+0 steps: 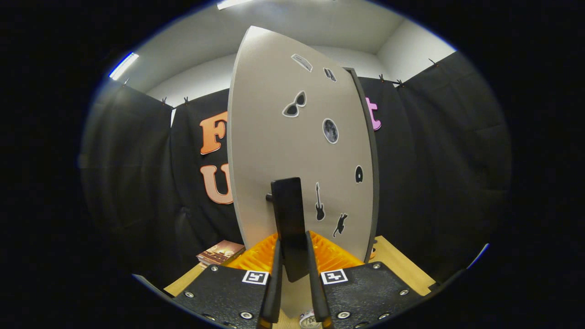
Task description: Open the shoe cabinet door, grab the shoes and put them into the shoe cabinet, then close the shoe cabinet door.
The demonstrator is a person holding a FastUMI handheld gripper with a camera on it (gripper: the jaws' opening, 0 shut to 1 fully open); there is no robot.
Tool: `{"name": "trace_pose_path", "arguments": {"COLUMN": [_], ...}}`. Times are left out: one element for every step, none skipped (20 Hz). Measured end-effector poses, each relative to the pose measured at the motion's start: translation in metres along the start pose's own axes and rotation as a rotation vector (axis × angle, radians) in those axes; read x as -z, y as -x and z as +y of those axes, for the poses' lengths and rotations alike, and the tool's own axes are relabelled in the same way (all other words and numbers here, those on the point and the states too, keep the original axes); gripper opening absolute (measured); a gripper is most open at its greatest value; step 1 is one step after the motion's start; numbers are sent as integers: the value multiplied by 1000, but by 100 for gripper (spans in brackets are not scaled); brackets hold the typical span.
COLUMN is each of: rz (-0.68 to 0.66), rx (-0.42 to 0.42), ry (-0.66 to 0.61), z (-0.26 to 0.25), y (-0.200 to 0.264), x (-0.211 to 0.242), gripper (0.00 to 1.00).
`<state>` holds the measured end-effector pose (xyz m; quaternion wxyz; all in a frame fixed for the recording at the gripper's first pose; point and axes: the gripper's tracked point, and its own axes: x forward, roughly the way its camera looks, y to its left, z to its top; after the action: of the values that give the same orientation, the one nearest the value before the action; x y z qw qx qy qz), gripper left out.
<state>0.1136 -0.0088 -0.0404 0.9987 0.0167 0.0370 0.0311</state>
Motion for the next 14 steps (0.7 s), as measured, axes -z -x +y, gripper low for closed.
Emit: {"name": "trace_pose_path", "arguments": {"rz": [1,0,-1,-3,-5,-6,-8,-9,-11,-12,-14,-16,-17,-16], "rx": [8,18,29,42,55,69,82,97,112,129,146,161,175,190], "ry": [0,0,0,1,-1,-4,-8,-10,-11,-7,1,9,11,11], "z": [-6,-11,-18,-25,-32,-38,-46,-57,-67,-78,-87,-98,-106,-115], "y": [3,7,10,15,20,24,28,32,36,40,44,47,49,52], "x": [0,-1,-2,-1,-2,-2,-3,-3,-4,-4,-5,-5,-6,-7], "gripper": [28,28,28,27,28,27,27,27,27,27,27,27,27,27]}}
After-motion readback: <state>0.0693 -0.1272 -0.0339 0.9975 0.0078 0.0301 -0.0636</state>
